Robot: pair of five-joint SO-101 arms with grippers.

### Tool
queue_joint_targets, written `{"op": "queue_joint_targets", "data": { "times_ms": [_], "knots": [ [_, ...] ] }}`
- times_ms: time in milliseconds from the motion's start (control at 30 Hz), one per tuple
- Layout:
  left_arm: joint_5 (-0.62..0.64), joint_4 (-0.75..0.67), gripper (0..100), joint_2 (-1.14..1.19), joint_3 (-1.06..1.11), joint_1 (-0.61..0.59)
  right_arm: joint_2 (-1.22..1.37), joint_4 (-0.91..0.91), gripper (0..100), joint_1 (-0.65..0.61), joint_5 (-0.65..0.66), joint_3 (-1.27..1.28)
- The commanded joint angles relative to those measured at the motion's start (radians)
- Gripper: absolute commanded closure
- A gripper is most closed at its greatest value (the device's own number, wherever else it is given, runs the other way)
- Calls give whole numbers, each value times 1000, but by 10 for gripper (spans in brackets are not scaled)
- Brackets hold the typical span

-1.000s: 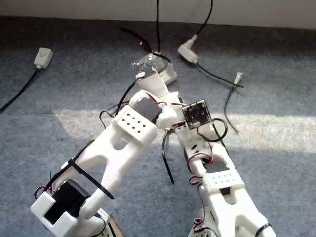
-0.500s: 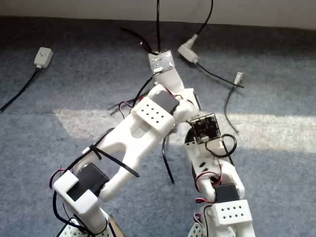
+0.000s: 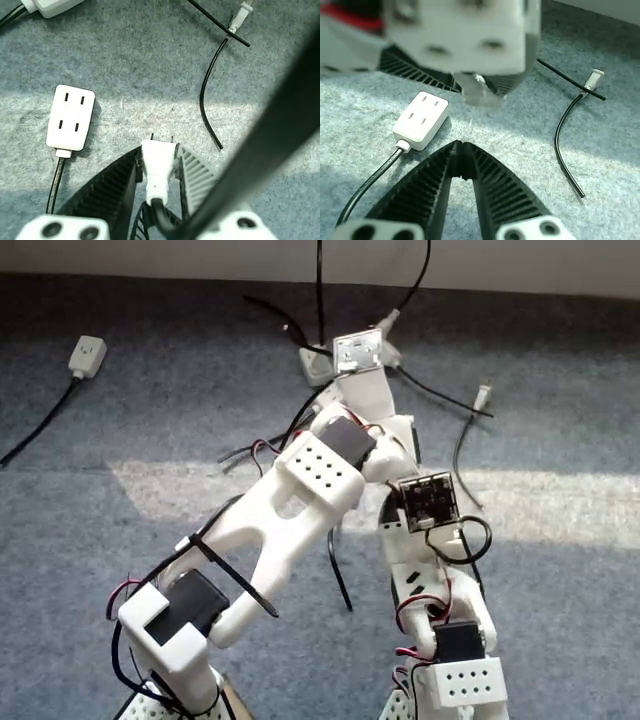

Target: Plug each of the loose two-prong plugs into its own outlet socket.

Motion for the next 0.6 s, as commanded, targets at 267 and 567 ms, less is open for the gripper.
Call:
{"op": "queue_joint_targets", "data": {
  "times_ms": [267,567],
  "knots": [
    [-29,-21,995,59,-77,-209,-208,255,991,-111,-46,13],
    [-29,87,995,50,-81,-163,-197,91,991,-111,-35,88]
  ]
}}
